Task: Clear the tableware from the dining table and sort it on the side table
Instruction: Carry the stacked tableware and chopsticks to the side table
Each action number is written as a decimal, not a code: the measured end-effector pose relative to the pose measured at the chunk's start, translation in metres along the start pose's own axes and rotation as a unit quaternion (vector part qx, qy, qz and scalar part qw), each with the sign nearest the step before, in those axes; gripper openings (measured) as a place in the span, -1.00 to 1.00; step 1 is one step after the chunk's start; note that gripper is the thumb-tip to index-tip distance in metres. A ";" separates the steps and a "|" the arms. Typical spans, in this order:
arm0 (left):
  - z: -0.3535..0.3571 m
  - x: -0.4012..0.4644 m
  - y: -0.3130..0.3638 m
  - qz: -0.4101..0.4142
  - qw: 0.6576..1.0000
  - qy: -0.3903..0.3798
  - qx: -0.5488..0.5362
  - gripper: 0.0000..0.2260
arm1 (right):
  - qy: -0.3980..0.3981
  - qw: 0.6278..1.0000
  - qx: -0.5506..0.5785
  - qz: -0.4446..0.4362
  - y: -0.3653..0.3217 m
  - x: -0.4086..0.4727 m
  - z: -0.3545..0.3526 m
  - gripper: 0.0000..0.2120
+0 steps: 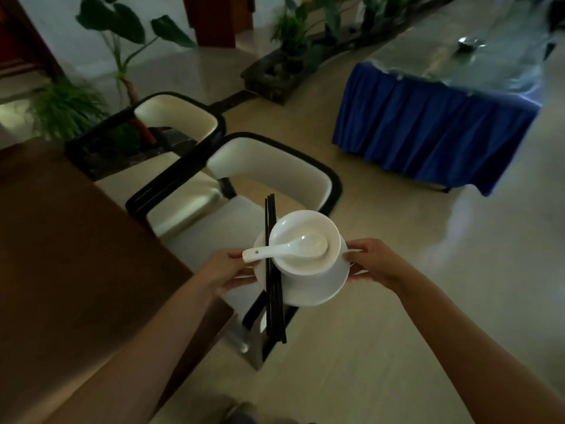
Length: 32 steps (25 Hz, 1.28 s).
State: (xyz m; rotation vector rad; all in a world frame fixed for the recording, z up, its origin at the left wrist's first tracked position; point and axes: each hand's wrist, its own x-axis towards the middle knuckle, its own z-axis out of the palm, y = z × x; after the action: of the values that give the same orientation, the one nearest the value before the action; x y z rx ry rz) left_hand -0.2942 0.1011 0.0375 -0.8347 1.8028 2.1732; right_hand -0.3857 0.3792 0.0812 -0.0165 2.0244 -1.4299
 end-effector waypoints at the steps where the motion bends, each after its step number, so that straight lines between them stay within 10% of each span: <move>1: 0.022 0.011 0.007 -0.002 1.000 -0.012 0.007 -0.90 | 0.011 1.000 0.010 0.002 0.004 0.000 -0.022 -0.80; 21: 0.446 0.274 0.163 -0.032 0.956 -0.263 0.123 -0.91 | 0.242 0.961 0.127 0.043 0.030 0.093 -0.432 -0.79; 32: 0.701 0.393 0.193 -0.025 0.971 -0.219 0.092 -0.84 | 0.225 0.969 0.093 0.037 0.037 0.174 -0.708 -0.76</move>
State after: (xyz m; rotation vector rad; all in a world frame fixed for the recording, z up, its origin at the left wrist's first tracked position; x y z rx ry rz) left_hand -0.9178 0.6437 0.0580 -0.3206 1.6980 1.9271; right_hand -0.8710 0.9244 0.1001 0.5005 2.2009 -1.6826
